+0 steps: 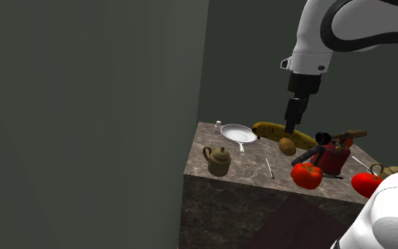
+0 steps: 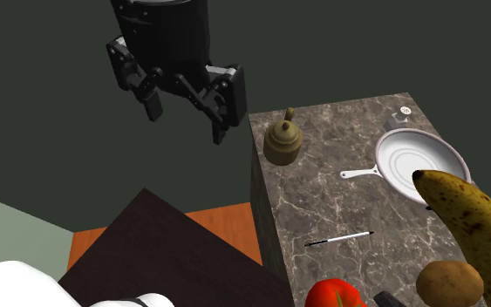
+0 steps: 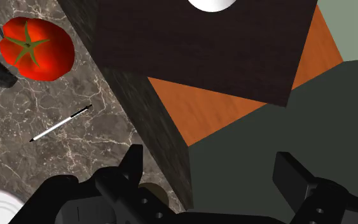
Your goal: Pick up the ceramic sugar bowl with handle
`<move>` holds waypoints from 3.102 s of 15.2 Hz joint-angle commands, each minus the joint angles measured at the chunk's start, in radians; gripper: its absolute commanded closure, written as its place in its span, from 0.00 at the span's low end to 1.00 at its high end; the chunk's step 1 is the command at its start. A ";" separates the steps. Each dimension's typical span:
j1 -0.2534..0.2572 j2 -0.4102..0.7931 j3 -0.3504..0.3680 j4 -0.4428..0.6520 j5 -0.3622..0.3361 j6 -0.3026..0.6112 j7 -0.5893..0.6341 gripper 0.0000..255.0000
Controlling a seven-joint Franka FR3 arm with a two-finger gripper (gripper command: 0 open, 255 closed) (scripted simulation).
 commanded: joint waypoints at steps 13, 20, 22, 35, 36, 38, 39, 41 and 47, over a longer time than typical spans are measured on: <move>-0.011 0.393 -0.001 0.037 -0.034 0.366 -0.026 0.00; -0.016 0.657 0.000 0.151 -0.059 0.520 -0.032 0.00; -0.018 0.733 0.000 0.196 -0.066 0.554 -0.032 0.00; -0.013 1.241 -0.008 0.619 -0.112 0.649 -0.039 0.00; -0.013 1.245 -0.009 0.622 -0.113 0.649 -0.039 0.00; -0.013 1.260 -0.009 0.616 -0.114 0.669 -0.037 0.00; -0.012 1.267 -0.010 0.614 -0.115 0.679 -0.036 0.00; -0.012 1.283 -0.010 0.609 -0.116 0.700 -0.034 0.00; -0.012 1.304 -0.011 0.605 -0.118 0.725 -0.032 1.00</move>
